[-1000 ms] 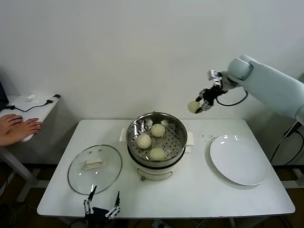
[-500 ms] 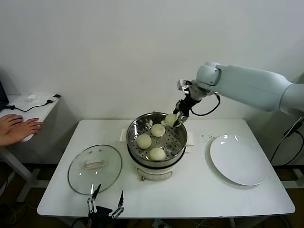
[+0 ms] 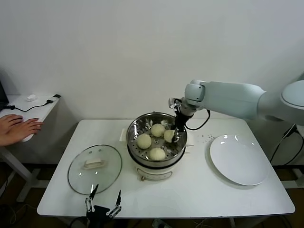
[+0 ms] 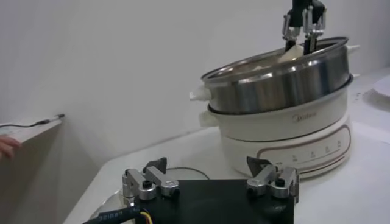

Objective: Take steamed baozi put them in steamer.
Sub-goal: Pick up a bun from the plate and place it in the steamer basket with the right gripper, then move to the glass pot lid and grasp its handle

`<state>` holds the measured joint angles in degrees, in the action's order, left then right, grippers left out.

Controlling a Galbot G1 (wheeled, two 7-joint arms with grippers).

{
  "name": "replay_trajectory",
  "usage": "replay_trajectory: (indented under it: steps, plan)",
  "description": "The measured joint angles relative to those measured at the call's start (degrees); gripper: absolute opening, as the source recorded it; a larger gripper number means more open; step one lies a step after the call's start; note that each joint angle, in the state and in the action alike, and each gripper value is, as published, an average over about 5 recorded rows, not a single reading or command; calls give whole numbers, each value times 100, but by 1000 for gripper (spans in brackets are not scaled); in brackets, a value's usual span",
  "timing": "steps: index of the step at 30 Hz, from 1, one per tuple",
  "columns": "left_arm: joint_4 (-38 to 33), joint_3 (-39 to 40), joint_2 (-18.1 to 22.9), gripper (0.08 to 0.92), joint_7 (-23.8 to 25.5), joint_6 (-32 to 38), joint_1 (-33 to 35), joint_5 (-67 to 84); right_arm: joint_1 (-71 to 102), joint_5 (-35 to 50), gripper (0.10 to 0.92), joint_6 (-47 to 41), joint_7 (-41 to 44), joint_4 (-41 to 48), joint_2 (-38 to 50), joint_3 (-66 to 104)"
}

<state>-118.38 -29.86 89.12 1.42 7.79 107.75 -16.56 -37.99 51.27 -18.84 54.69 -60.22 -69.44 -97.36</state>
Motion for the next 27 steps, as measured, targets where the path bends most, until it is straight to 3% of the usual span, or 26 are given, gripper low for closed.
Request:
replay_trajectory:
  steps: [7,15,27]
  plan:
    - [14,-36,-16,823,15,-6,-16,20,143,-18,612,-3,-29,103,-92,-25]
    - [1,-39,-16,823,19,-12,-37,17,170,-4,805,-1,8,57,-61,-11]
    - [-58,-35,-18,823,19,-27,-38,10,-143,82,823,108,123,-219,296,157]
